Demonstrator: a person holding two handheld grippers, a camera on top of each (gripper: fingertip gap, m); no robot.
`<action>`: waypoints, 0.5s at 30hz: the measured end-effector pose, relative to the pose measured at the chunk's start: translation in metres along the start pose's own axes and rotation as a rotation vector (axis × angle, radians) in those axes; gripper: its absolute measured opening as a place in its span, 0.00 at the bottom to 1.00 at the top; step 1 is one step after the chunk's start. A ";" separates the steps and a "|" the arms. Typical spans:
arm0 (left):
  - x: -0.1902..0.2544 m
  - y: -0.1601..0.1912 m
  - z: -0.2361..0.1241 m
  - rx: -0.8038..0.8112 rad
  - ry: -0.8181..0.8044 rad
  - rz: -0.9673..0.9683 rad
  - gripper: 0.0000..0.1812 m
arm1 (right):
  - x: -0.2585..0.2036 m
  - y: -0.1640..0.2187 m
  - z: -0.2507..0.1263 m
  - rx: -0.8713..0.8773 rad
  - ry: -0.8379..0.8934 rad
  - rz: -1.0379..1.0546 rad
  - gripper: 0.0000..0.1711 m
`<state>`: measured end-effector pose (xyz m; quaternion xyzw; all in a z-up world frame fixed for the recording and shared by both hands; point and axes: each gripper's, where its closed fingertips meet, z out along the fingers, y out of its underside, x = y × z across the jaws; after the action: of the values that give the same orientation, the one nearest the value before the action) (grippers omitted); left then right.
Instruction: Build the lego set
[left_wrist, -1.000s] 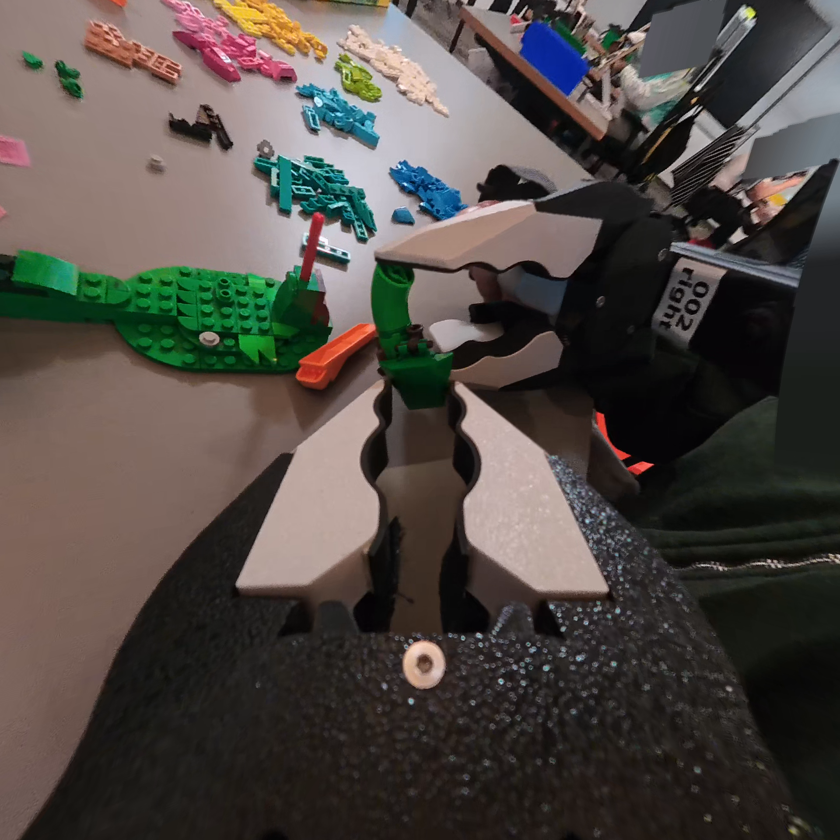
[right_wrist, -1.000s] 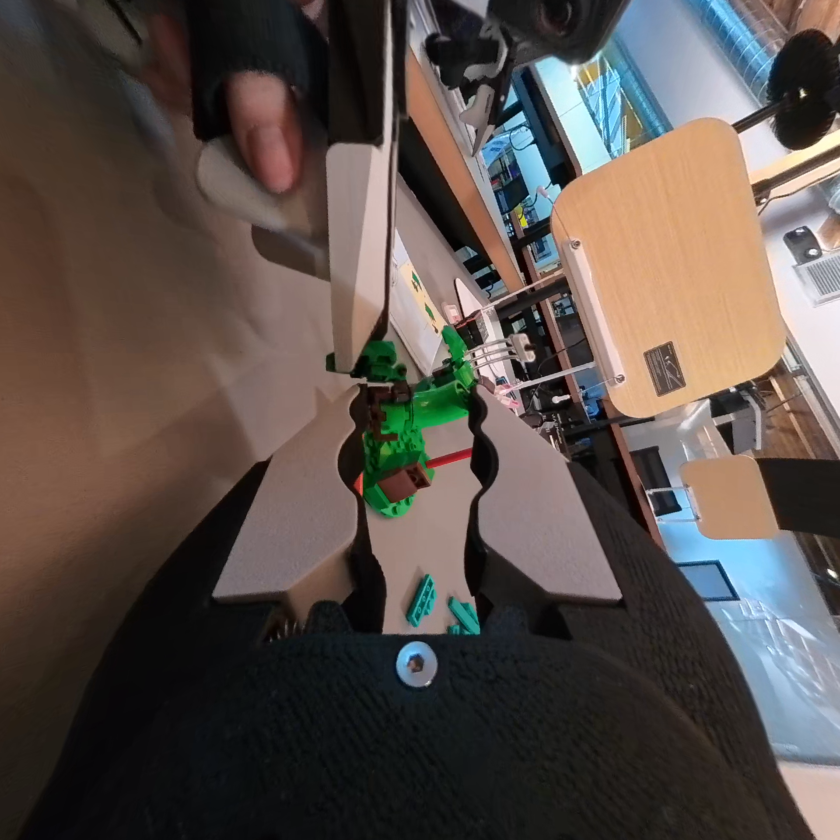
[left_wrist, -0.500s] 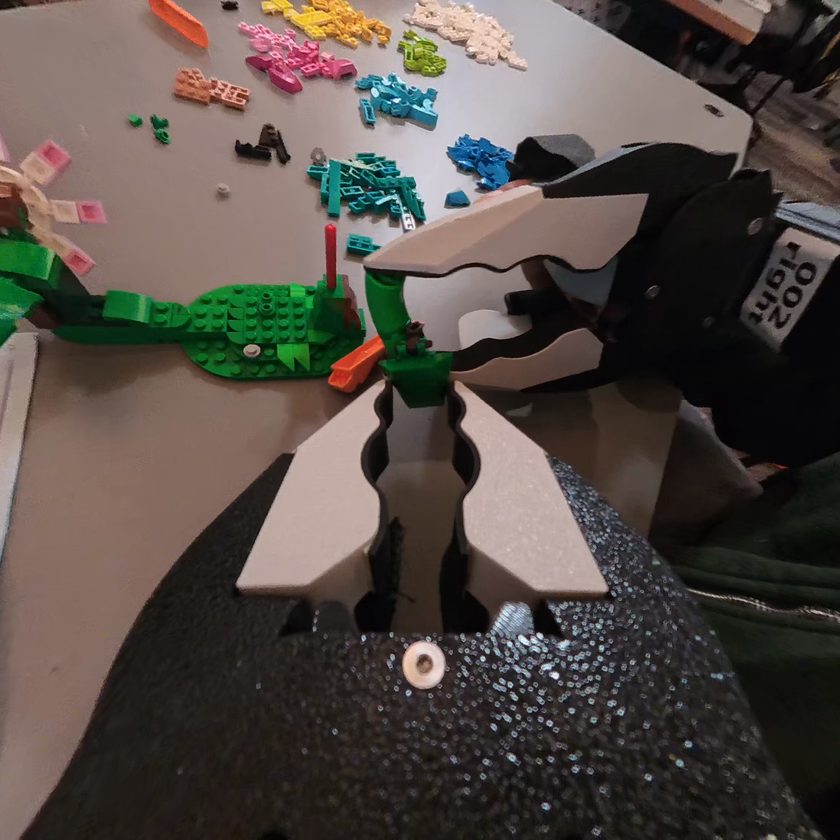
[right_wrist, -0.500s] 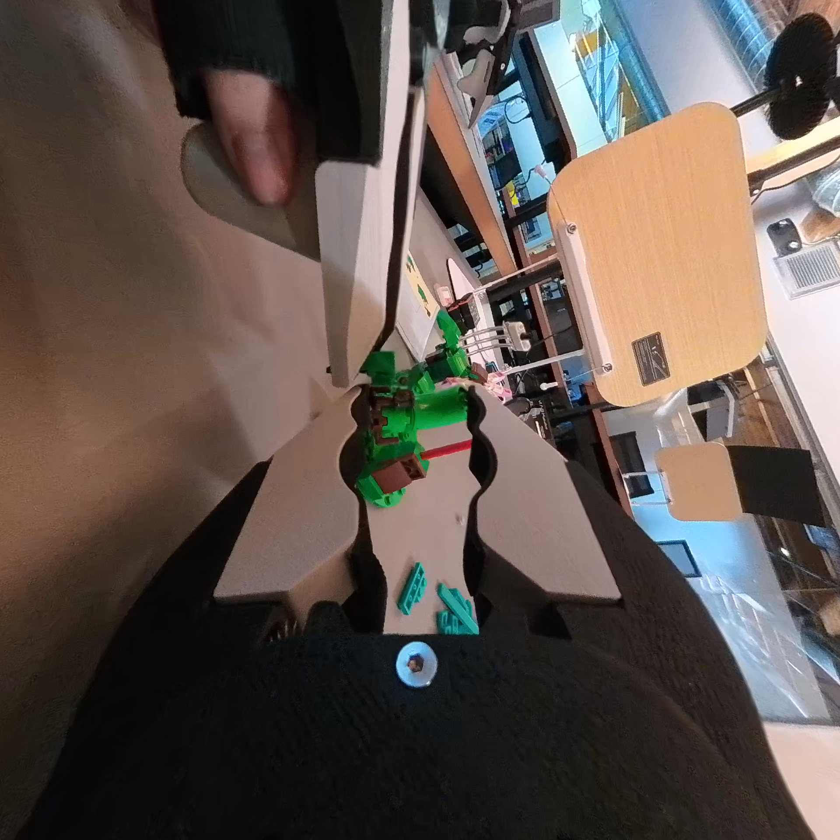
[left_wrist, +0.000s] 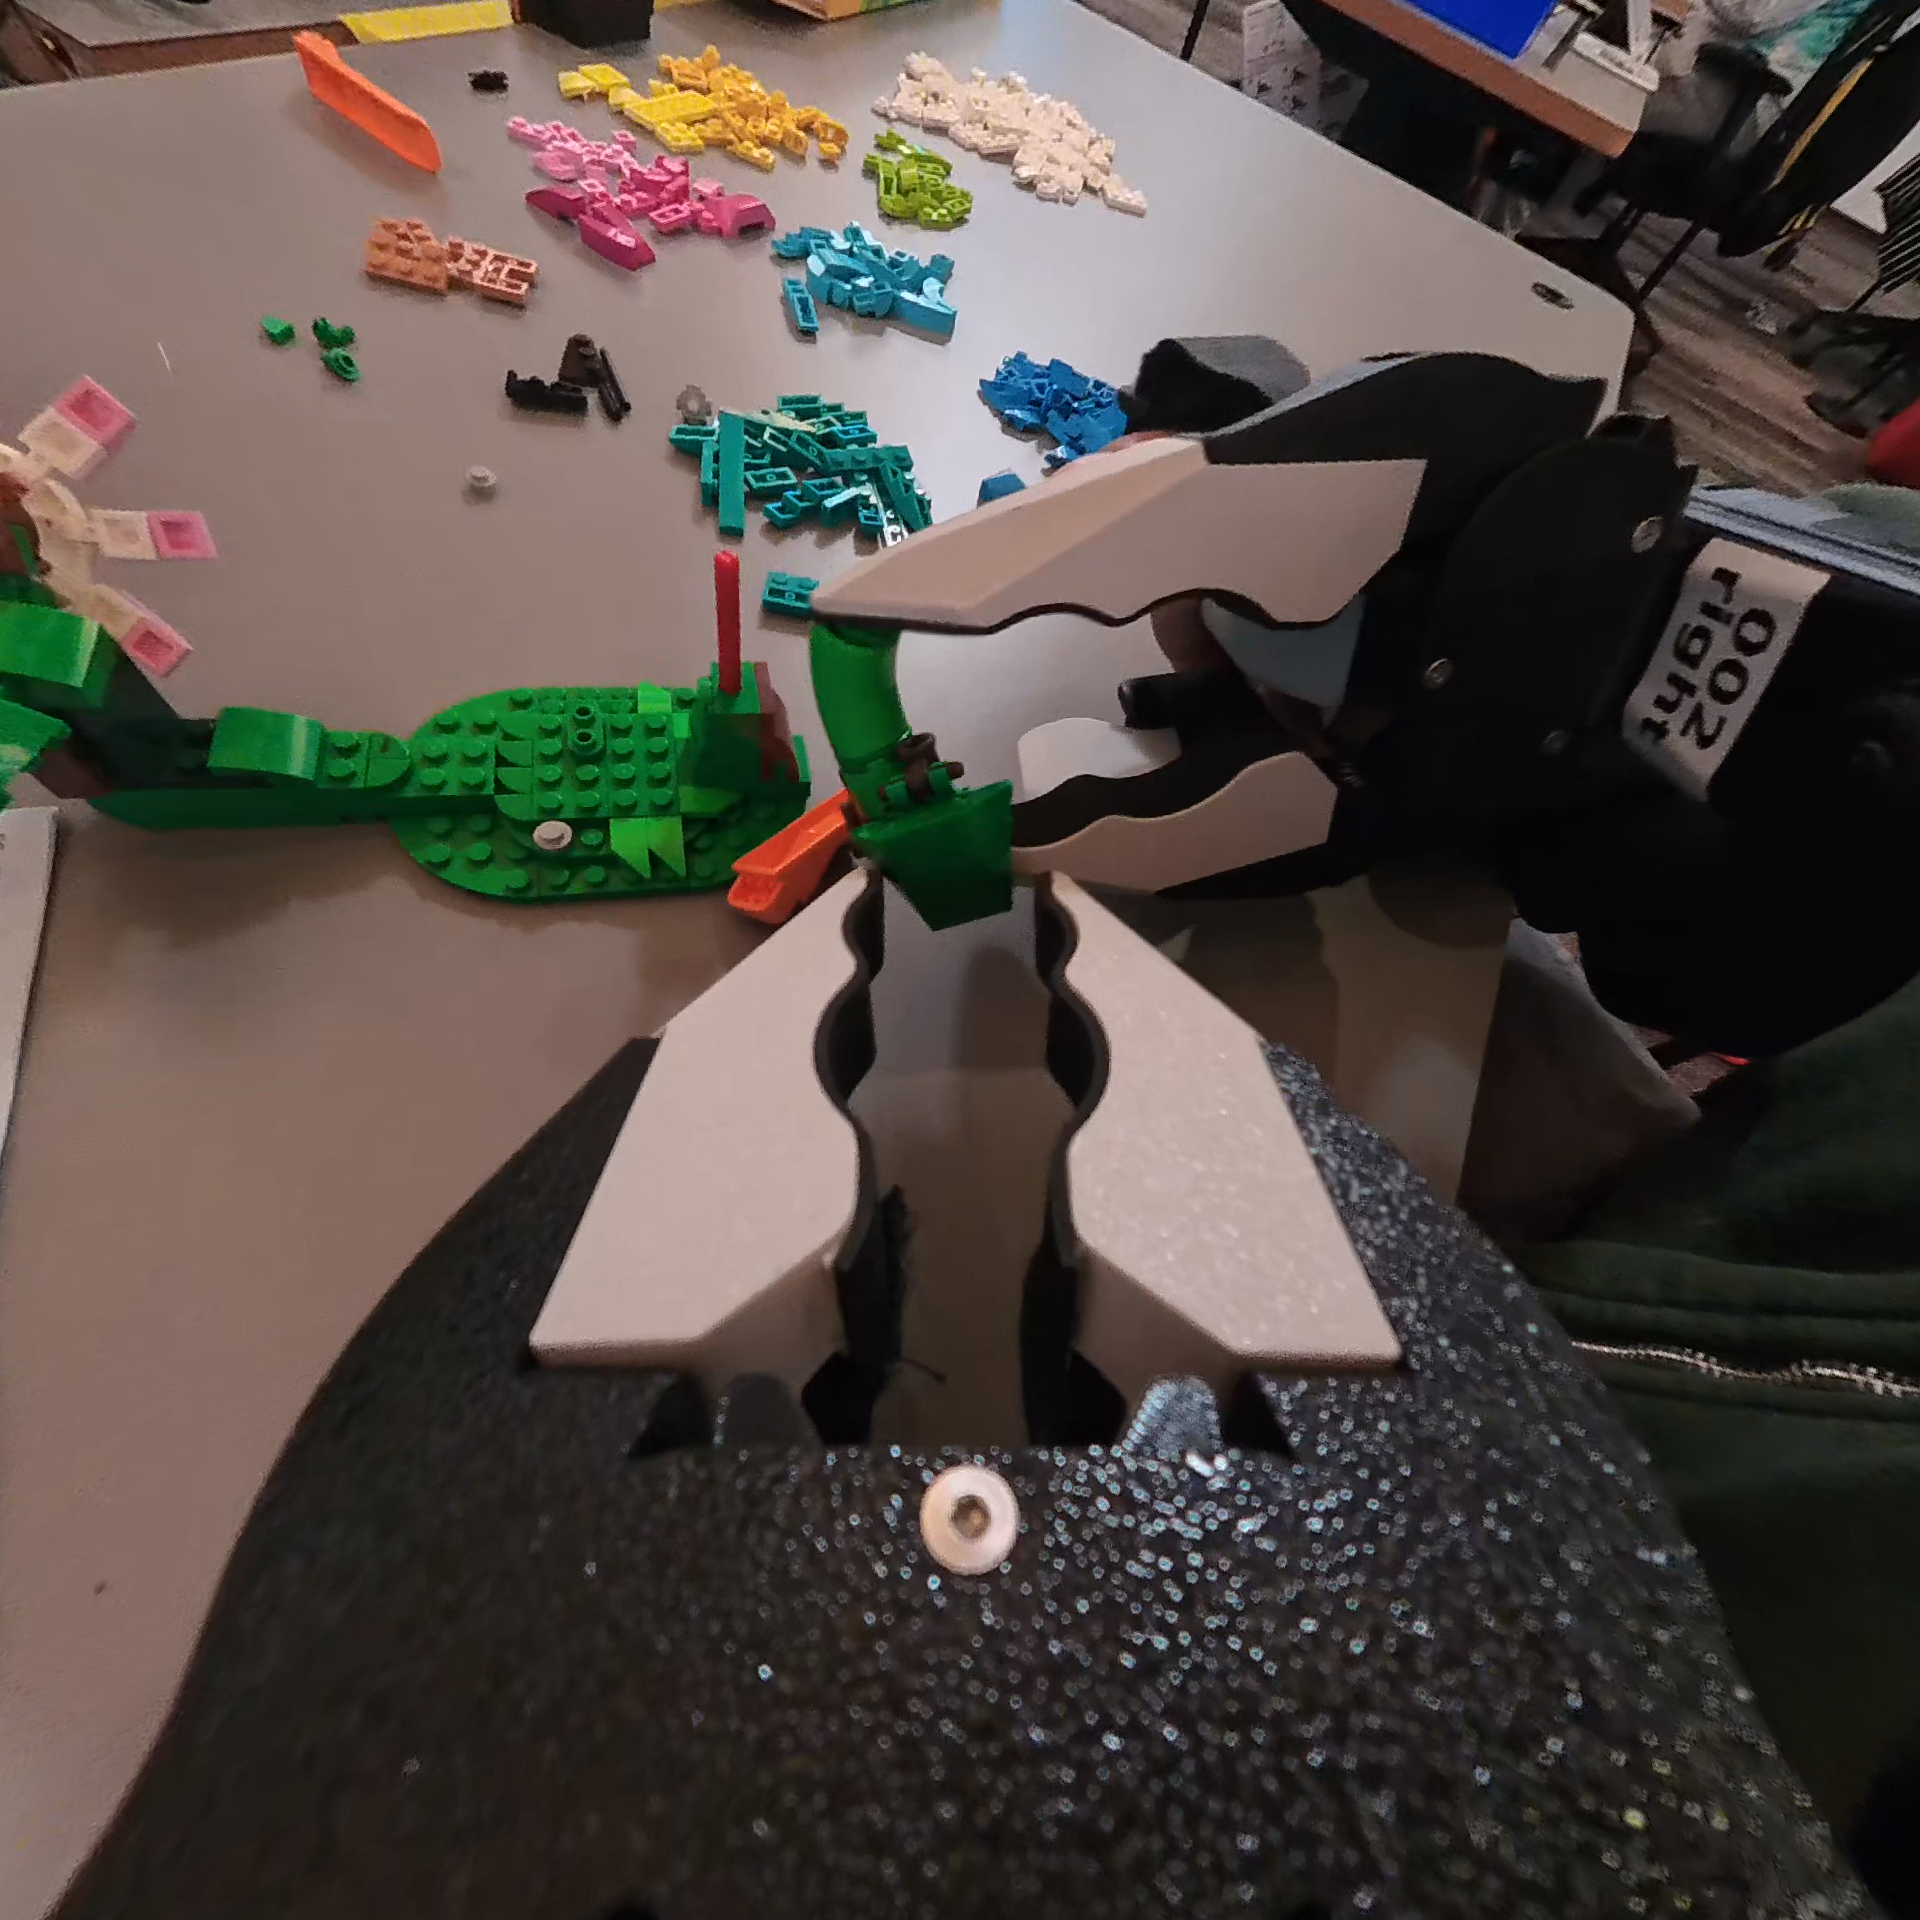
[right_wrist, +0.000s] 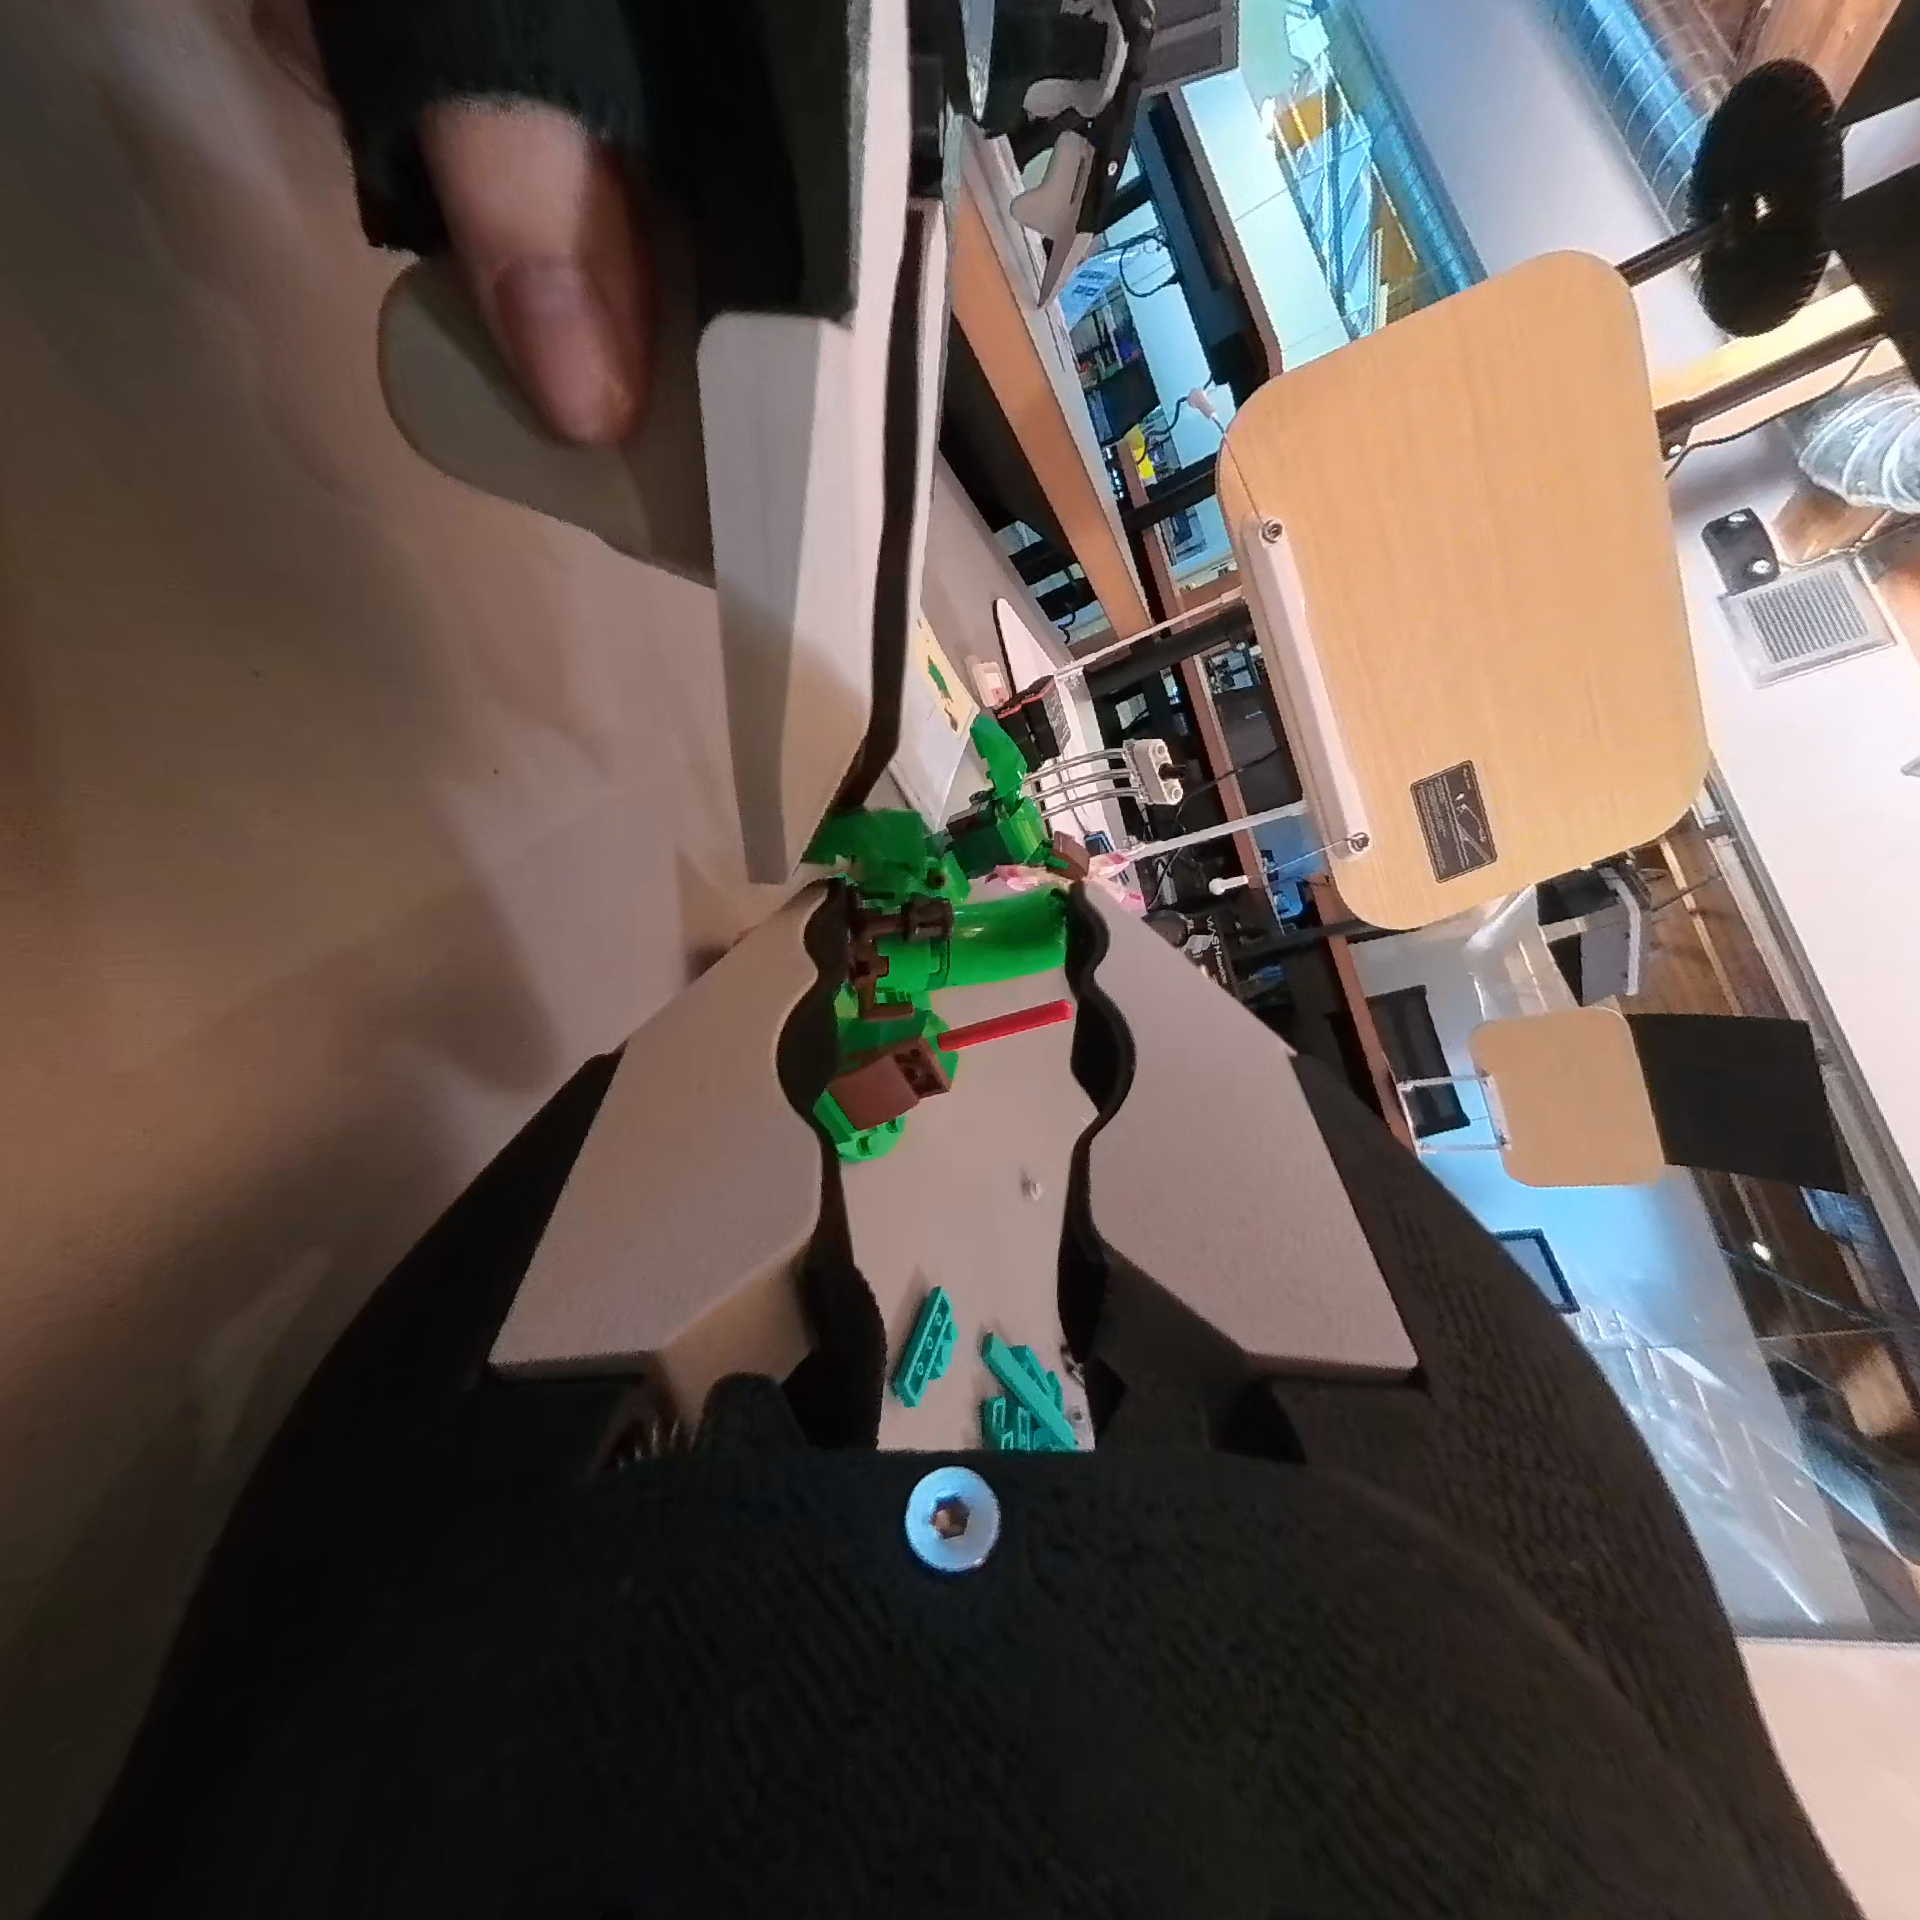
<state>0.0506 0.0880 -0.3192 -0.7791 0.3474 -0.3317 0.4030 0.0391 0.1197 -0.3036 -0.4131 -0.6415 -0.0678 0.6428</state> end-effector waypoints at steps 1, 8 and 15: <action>0.001 0.000 -0.001 0.002 0.008 0.001 0.15 | 0.000 0.000 0.000 0.004 0.001 0.004 0.24; 0.004 -0.010 -0.006 0.046 0.029 0.020 0.20 | 0.003 -0.001 -0.001 0.020 0.003 0.030 0.24; 0.007 -0.013 -0.008 0.049 0.044 0.029 0.21 | 0.006 -0.004 -0.003 0.046 0.011 0.043 0.24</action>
<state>0.0515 0.0844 -0.3029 -0.7562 0.3595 -0.3514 0.4189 0.0397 0.1178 -0.2962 -0.4114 -0.6303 -0.0414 0.6571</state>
